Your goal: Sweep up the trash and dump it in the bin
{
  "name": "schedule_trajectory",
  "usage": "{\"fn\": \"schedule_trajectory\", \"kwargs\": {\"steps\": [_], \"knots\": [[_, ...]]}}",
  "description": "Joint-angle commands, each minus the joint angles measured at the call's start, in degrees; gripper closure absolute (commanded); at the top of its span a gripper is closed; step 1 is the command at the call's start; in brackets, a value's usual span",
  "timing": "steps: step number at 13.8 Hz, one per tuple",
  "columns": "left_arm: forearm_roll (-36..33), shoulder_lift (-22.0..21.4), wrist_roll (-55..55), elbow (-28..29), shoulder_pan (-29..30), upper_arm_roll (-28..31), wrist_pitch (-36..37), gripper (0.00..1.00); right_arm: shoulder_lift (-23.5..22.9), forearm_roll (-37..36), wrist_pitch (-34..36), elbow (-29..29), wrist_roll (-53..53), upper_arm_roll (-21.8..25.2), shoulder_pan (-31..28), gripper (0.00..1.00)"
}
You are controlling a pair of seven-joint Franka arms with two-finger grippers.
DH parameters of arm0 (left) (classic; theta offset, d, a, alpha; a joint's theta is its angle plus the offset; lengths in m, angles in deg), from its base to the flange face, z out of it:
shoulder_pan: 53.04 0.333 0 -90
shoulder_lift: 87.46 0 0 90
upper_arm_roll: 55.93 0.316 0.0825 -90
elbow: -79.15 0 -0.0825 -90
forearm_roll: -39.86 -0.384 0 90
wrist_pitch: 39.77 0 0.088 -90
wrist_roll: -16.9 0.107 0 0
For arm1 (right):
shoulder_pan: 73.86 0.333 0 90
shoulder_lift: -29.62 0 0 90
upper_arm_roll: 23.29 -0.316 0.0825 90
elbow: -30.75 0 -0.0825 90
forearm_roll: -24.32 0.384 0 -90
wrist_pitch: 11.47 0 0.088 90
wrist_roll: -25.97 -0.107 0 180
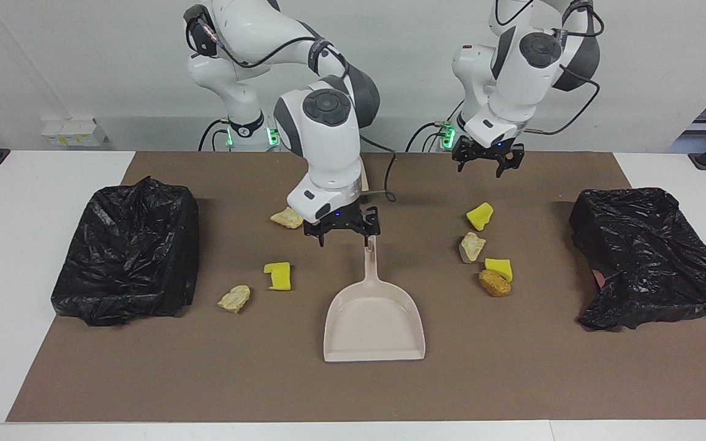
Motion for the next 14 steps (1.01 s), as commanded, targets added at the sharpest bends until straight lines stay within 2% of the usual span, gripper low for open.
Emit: {"fn": "schedule_trajectory", "kwargs": {"steps": [1, 3, 5, 7, 9, 11, 14], "knots": [[0.23, -4.52, -6.42, 7.3, -6.83, 0.92, -4.95, 0.0, -1.44, -0.6, -4.39, 1.78, -1.77, -0.33, 1.72, 0.0], [0.23, -6.98, -11.52, 10.55, -11.23, 0.74, -6.62, 0.0, -0.66, -0.6, -8.19, 8.72, -2.47, -0.42, 2.69, 0.0], [0.32, -8.48, -16.1, 12.57, -15.37, 0.74, -6.89, 0.0, 0.92, -0.43, -8.2, 11.9, -2.47, -0.42, 2.95, 0.0], [0.32, -8.57, -22.32, 15.91, -21.42, 0.74, -11.34, 0.0, 2.42, -0.08, -8.9, 15.59, -2.39, -0.51, 2.87, 0.0], [0.32, -7.44, -29.53, 19.16, -26.96, 0.74, -18.54, 0.0, 3.91, 0.01, -9.17, 18.93, -2.39, -0.51, 2.87, 0.0], [0.32, -5.77, -33.94, 19.7, -30.66, 0.74, -21.38, 0.0, 4.09, 0.45, -9.25, 19.38, -2.3, -0.51, 2.87, 0.0], [0.32, -2.08, -45.17, 19.53, -39.26, 0.74, -25.33, 0.0, 3.83, 0.63, -11.62, 20.61, -0.64, -0.6, 2.6, 0.0]]}}
